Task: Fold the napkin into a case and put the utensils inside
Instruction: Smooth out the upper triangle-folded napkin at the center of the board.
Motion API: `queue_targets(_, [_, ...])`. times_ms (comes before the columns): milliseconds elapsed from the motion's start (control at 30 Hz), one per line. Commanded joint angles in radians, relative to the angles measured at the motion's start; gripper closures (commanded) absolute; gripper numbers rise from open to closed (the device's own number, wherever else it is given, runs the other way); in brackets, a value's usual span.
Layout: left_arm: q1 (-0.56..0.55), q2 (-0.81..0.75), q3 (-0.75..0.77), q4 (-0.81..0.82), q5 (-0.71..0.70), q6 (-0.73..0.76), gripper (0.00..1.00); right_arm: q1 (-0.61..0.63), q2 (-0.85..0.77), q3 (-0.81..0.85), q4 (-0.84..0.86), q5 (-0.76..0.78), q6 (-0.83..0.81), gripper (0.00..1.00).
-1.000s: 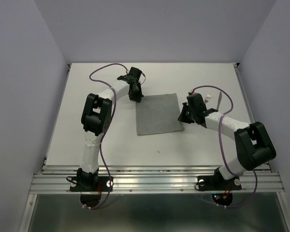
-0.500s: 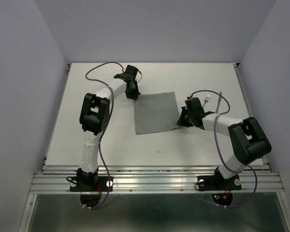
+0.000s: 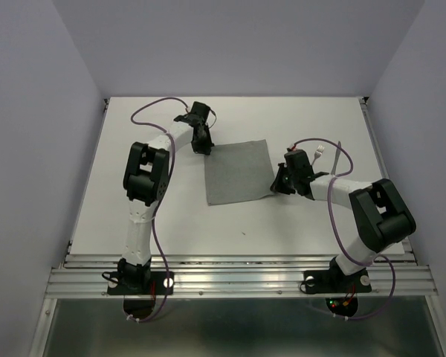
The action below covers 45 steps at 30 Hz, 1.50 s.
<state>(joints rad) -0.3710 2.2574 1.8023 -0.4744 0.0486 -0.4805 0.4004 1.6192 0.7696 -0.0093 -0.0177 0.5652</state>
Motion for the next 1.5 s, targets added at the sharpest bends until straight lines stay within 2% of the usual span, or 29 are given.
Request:
queue_targets(0, [0.006,-0.070,-0.012,-0.006,-0.007,0.000,1.00,0.008,-0.002,-0.027,-0.103,0.032,-0.028,0.94])
queue_targets(133, [0.007,-0.147,-0.001,-0.003,-0.019,0.010,1.00,0.008,-0.065,0.022,-0.129,0.027,-0.033,0.93])
queue_targets(300, [0.009,-0.139,0.048,-0.012,-0.021,0.016,1.00,0.017,-0.075,0.137,-0.136,-0.005,-0.030,0.93])
queue_targets(467, [0.012,-0.032,0.109,-0.026,0.017,0.023,1.00,0.017,0.057,0.310,-0.136,0.013,-0.048,0.93])
queue_targets(633, [0.017,-0.015,0.095,-0.017,0.011,0.020,1.00,0.017,0.212,0.521,-0.150,-0.007,-0.047,0.93])
queue_targets(1000, [0.043,0.044,0.137,-0.003,0.004,0.022,1.00,0.035,0.505,0.764,-0.153,-0.076,0.010,0.93])
queue_targets(1233, [0.044,0.074,0.109,0.014,0.013,0.029,1.00,0.035,0.599,0.742,-0.156,-0.091,0.022,0.94])
queue_targets(1400, [0.041,0.025,0.025,0.046,0.043,0.025,1.00,0.035,0.522,0.639,-0.132,-0.126,-0.023,0.93])
queue_targets(1467, [0.037,-0.011,-0.053,0.062,0.045,0.023,1.00,0.035,0.478,0.590,-0.135,-0.151,-0.054,0.93])
